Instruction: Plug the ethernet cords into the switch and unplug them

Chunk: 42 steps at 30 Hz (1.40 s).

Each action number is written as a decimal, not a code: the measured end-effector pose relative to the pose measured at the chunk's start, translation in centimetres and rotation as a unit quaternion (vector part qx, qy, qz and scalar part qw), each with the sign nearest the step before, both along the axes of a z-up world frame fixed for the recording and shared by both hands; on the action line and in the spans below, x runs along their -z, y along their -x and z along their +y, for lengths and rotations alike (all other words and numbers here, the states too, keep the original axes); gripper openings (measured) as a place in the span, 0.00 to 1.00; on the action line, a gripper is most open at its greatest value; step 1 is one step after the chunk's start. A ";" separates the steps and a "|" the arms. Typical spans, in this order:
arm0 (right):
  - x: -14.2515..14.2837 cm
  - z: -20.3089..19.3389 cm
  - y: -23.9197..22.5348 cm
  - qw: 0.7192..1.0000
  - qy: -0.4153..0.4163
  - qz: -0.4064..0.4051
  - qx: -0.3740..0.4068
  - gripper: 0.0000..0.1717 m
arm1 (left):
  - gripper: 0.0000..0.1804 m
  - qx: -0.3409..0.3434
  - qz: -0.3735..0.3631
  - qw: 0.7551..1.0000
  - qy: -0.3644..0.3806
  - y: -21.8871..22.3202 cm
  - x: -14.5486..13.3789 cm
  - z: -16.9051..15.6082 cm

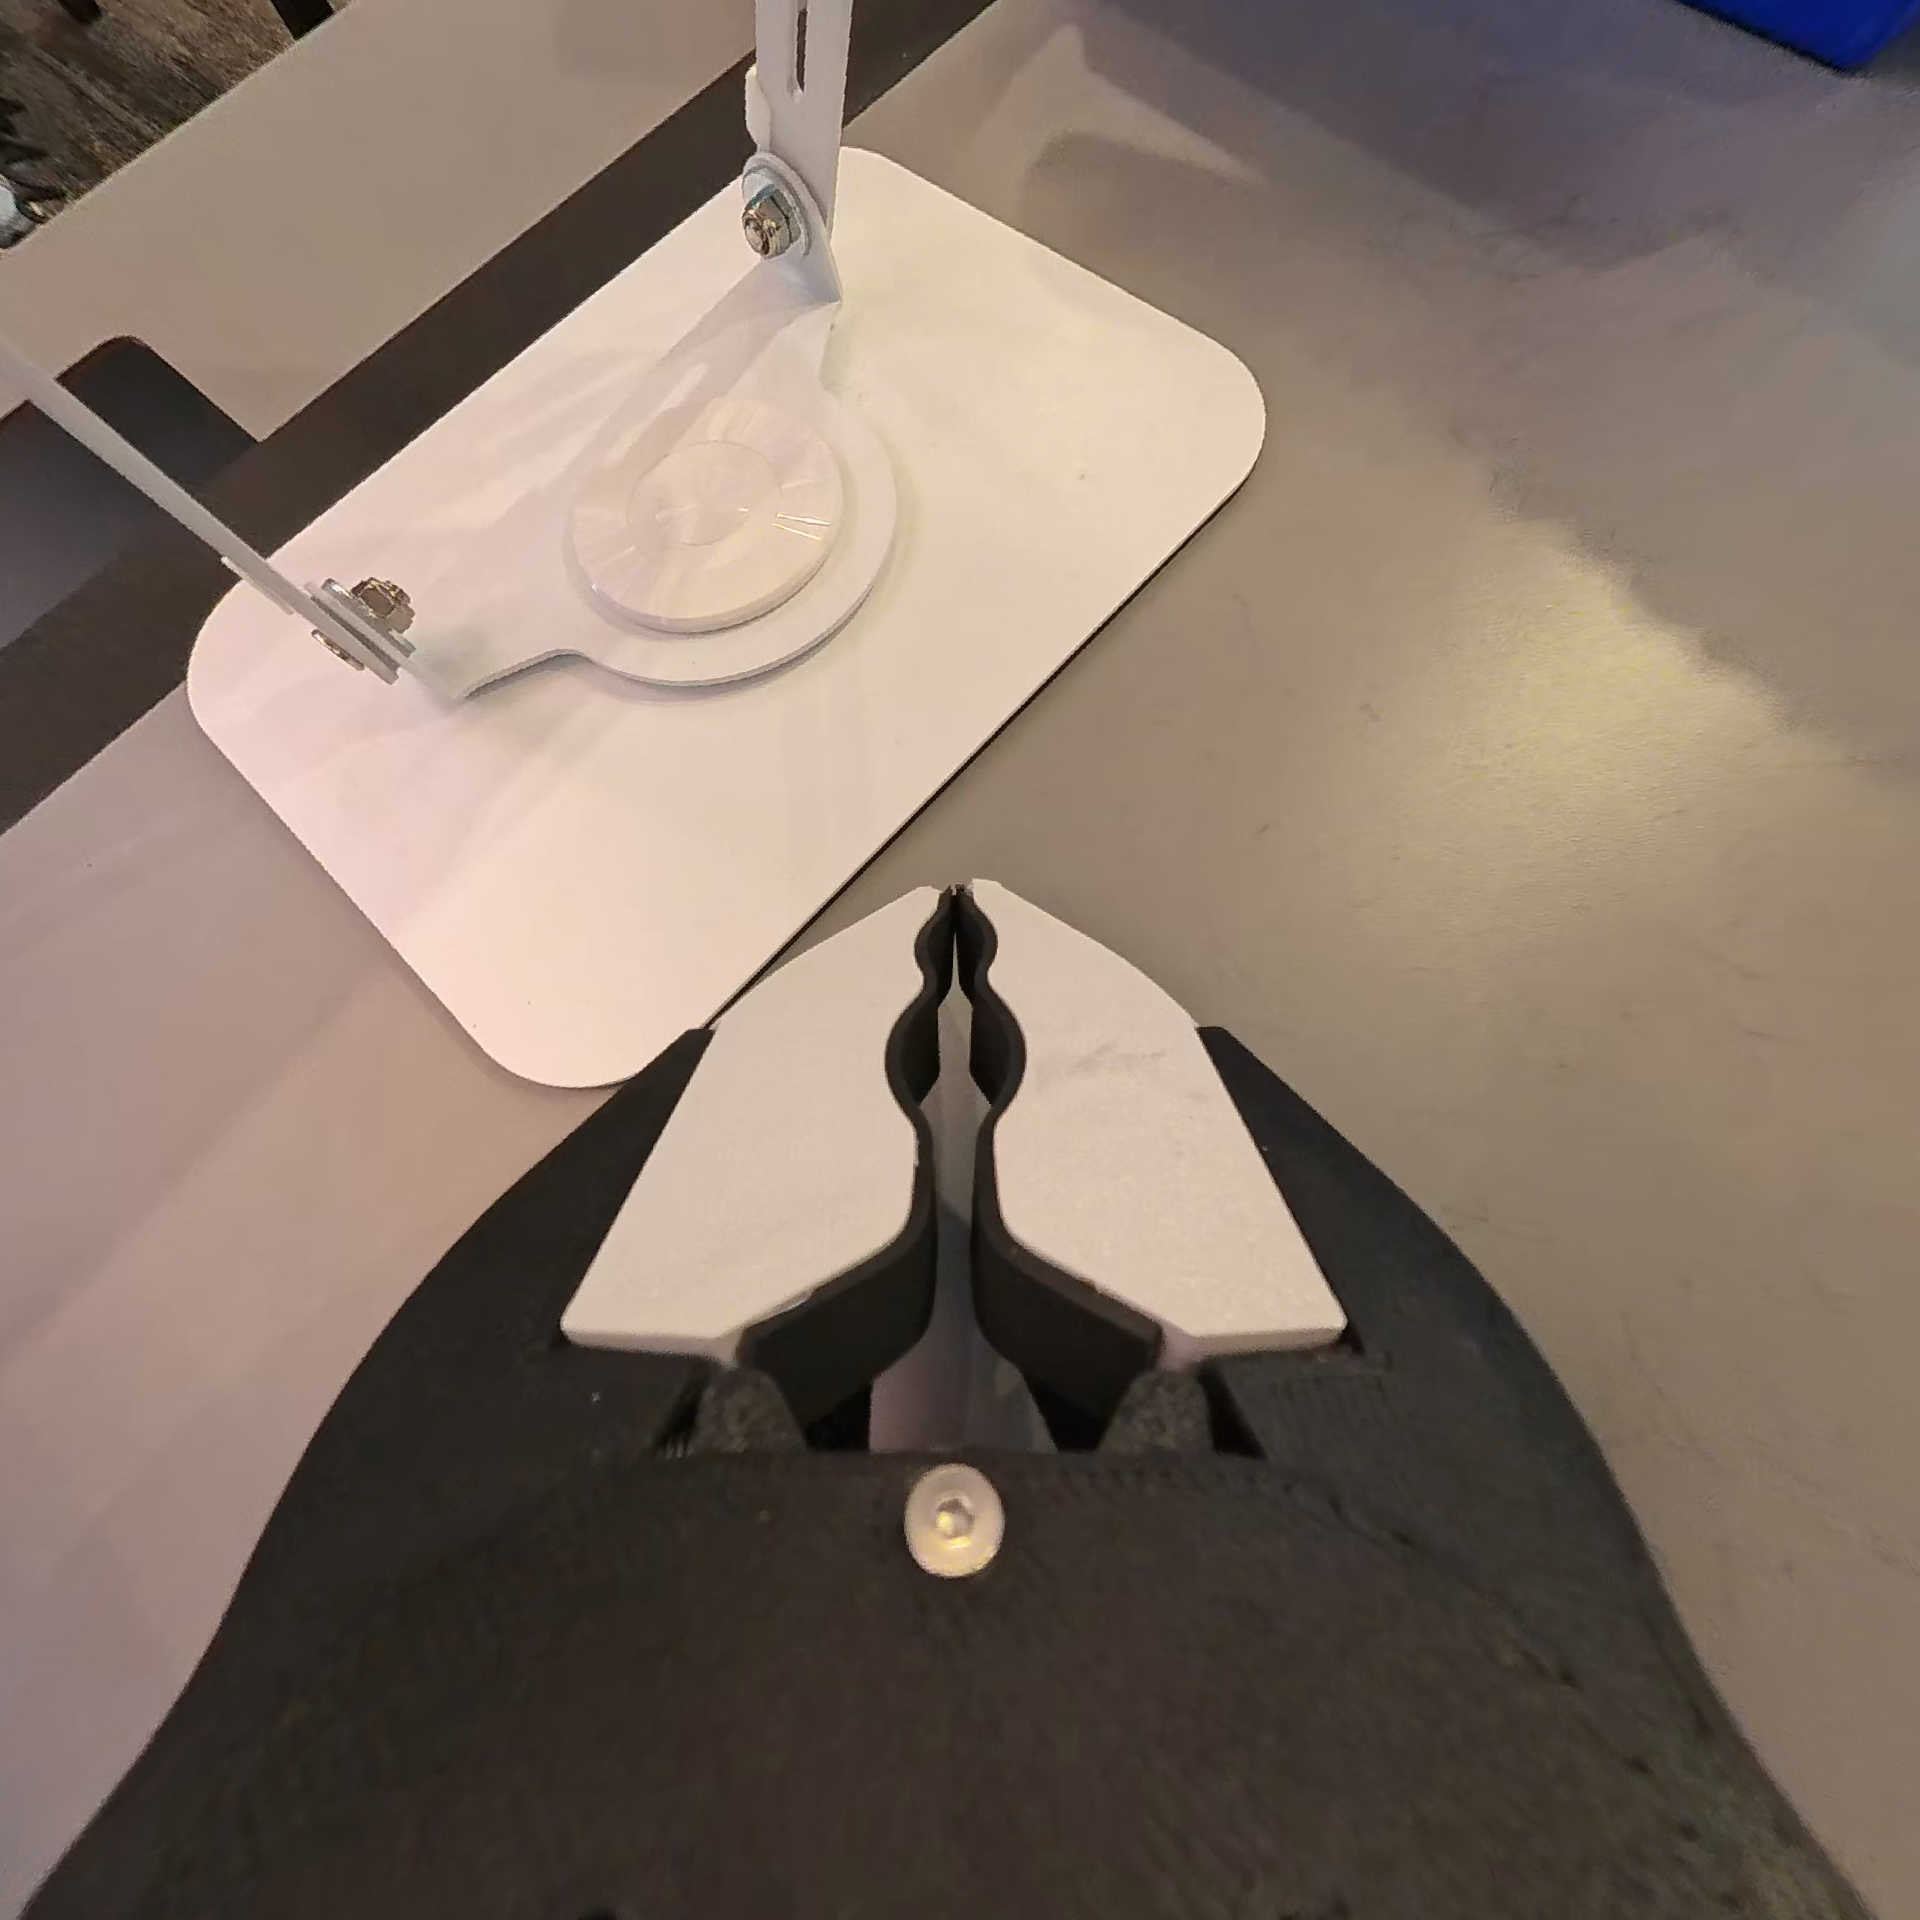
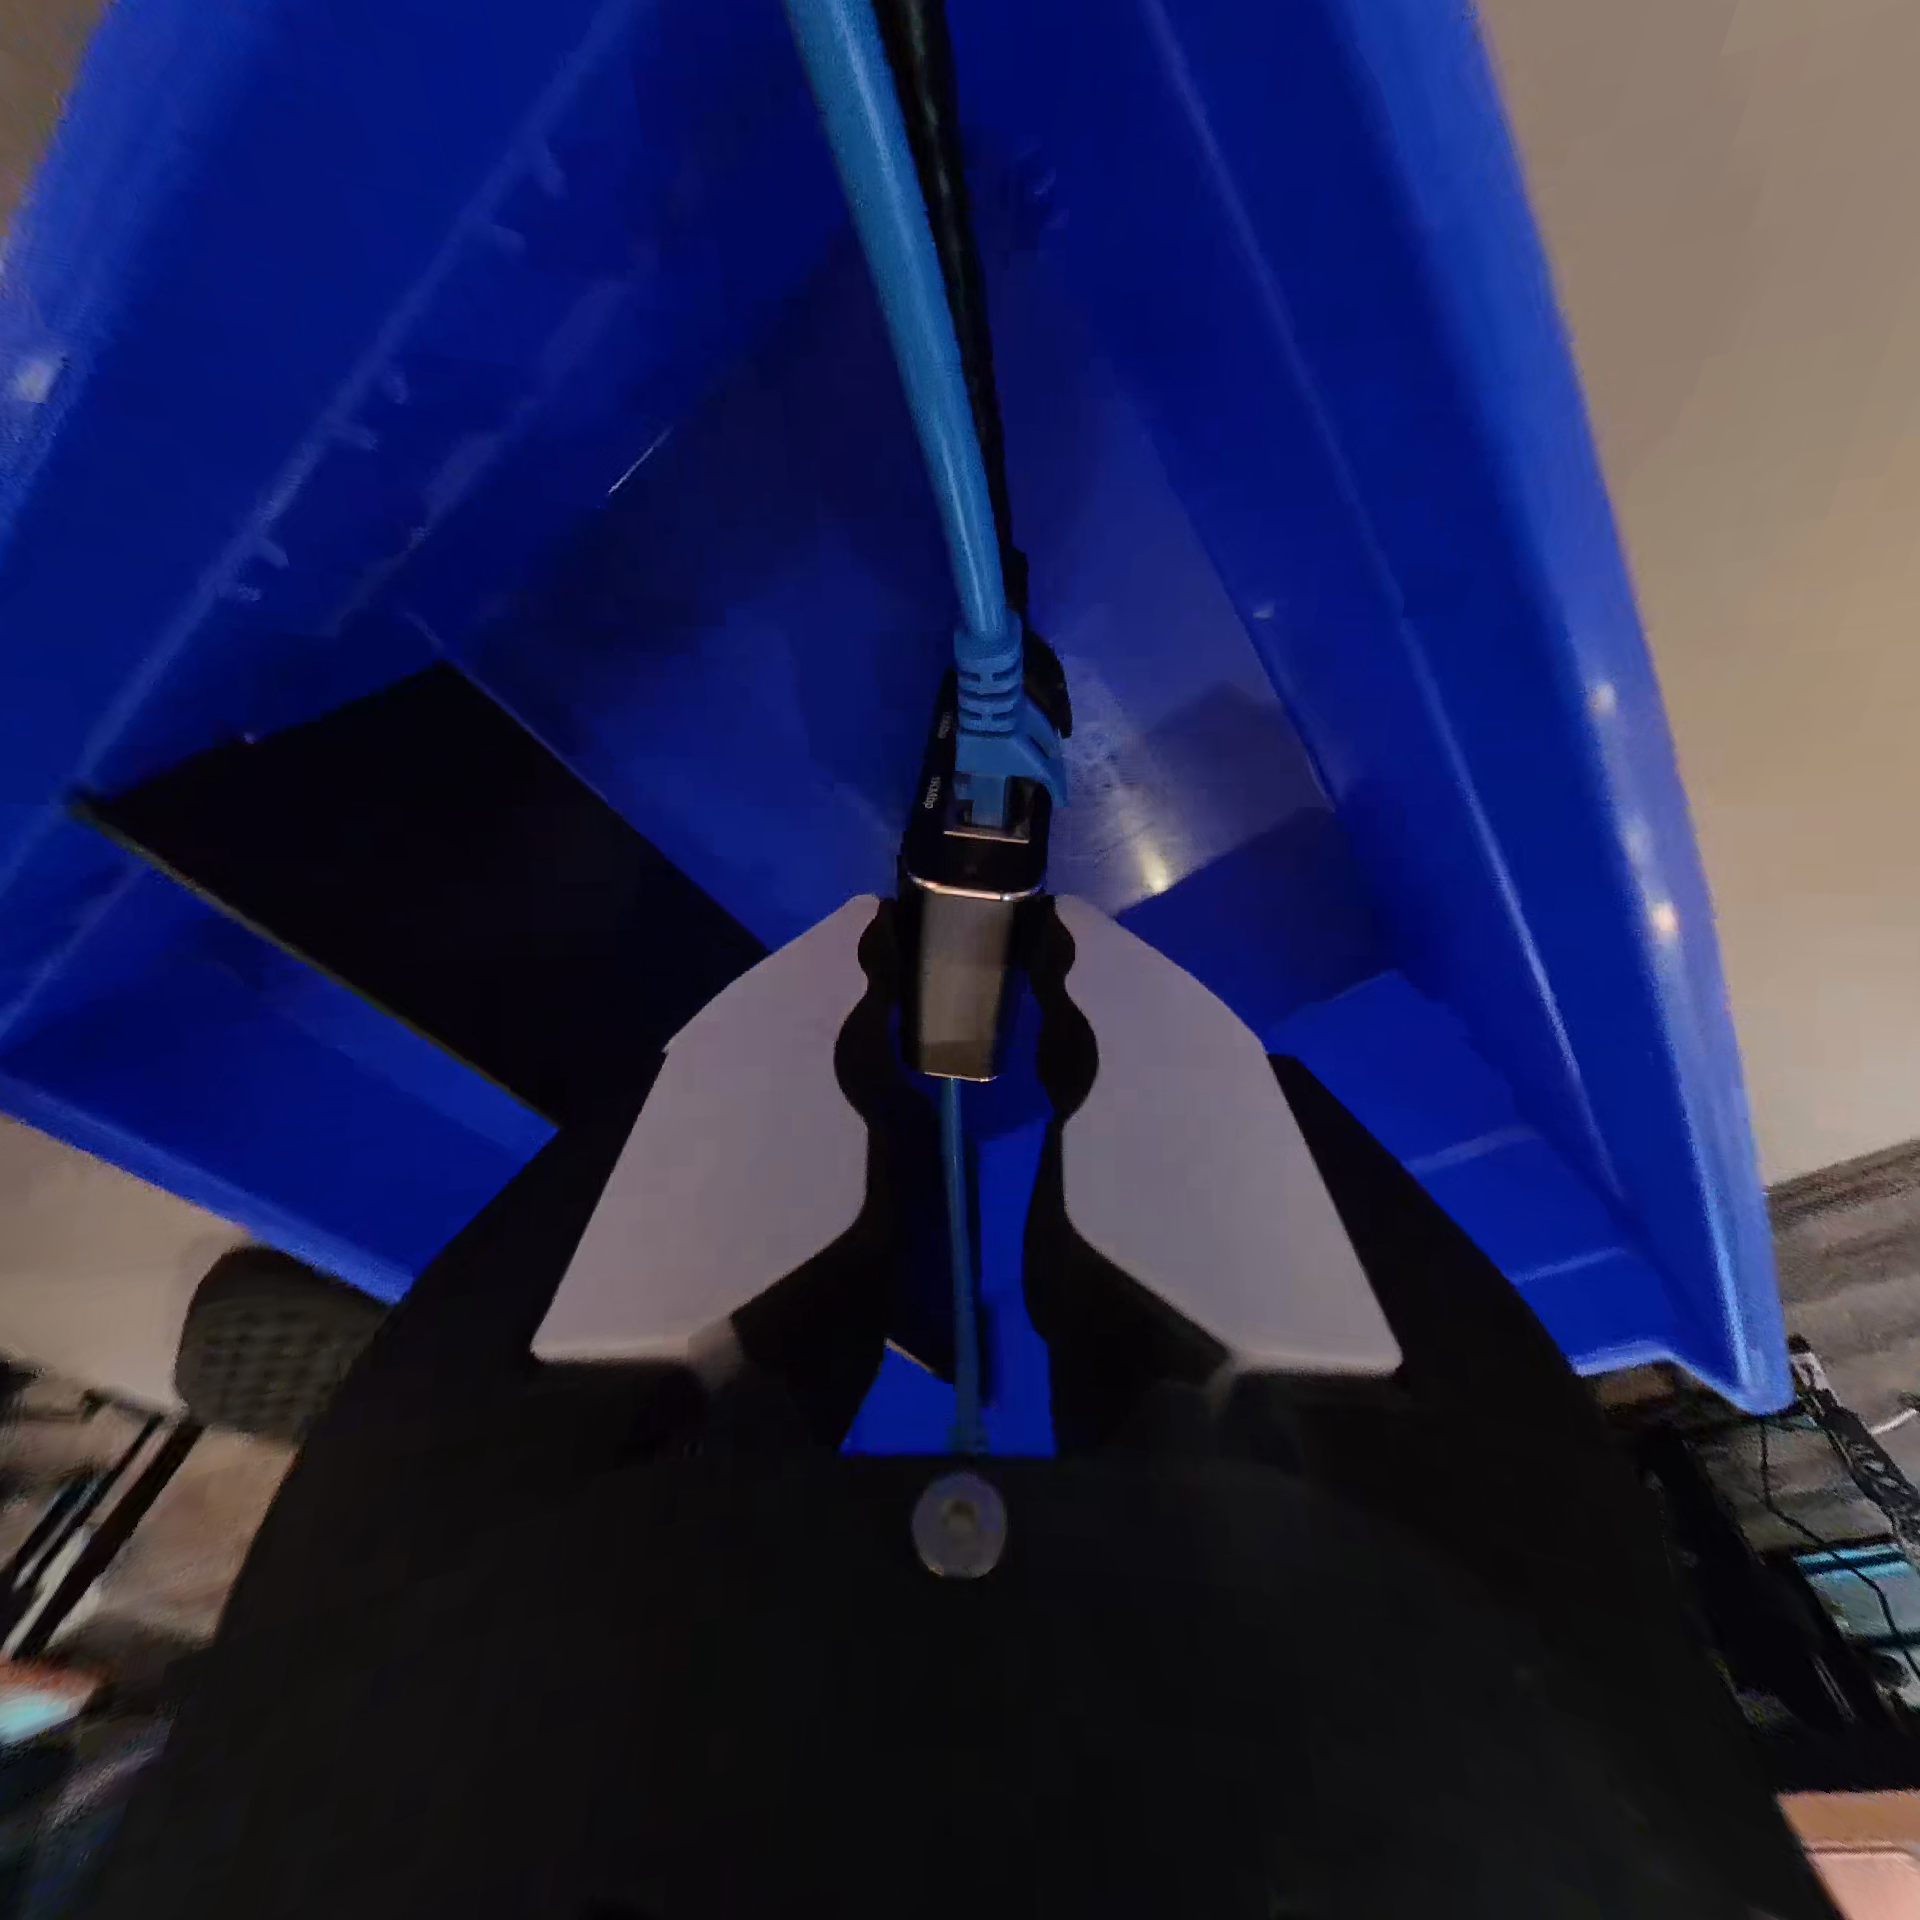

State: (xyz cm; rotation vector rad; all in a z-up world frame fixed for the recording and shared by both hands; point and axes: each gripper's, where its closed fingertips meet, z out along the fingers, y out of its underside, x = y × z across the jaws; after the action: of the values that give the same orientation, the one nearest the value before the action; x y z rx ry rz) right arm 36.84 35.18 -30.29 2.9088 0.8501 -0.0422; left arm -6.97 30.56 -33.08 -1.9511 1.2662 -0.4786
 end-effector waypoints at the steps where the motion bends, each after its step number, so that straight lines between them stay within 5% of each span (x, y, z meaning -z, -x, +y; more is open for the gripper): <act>1: 0.0 -0.4 0.3 1.000 0.017 0.003 -0.007 0.15 | 0.00 0.000 0.000 1.000 0.001 0.0 0.0 0.0; 9: 0.0 -2.7 1.3 0.995 0.072 0.072 -0.020 0.15 | 0.00 0.004 -0.005 1.000 0.007 -0.1 0.0 -0.1; 18: -0.1 -1.9 0.9 0.993 -0.012 0.118 0.022 0.15 | 0.00 0.005 0.000 1.000 0.007 -0.1 0.1 -0.1; 19: 0.0 -1.9 0.8 0.993 -0.012 0.112 0.019 0.17 | 0.00 0.005 0.001 1.000 0.006 -0.1 0.1 -0.1; 21: 0.5 -1.9 0.4 0.996 -0.011 0.092 0.021 0.39 | 0.00 0.004 0.002 1.000 0.005 -0.1 0.1 -0.1; 27: 0.1 -1.7 0.6 0.993 -0.030 0.109 0.016 0.32 | 0.00 0.004 0.002 1.000 0.007 -0.1 0.2 -0.1; 29: 0.2 -1.8 0.1 0.995 -0.032 0.090 0.015 0.38 | 0.00 0.005 0.002 1.000 0.007 -0.1 0.2 -0.1; 35: -3.1 -0.7 0.0 0.992 -0.098 0.083 0.016 0.45 | 0.00 0.007 -0.001 1.000 0.009 -0.1 0.1 -0.1; 39: -7.4 3.5 3.6 0.966 -0.217 0.139 -0.015 0.42 | 0.00 0.008 0.002 1.000 0.008 -0.2 0.2 -0.2; 42: -8.0 6.8 6.8 0.953 -0.254 0.161 -0.036 0.40 | 0.00 0.006 0.002 1.000 0.008 -0.1 0.2 -0.1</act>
State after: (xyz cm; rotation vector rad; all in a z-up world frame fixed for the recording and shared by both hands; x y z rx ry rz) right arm 29.99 42.02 -22.32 3.4043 1.1658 -0.3511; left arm -6.83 30.45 -33.26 -1.9588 1.2821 -0.4915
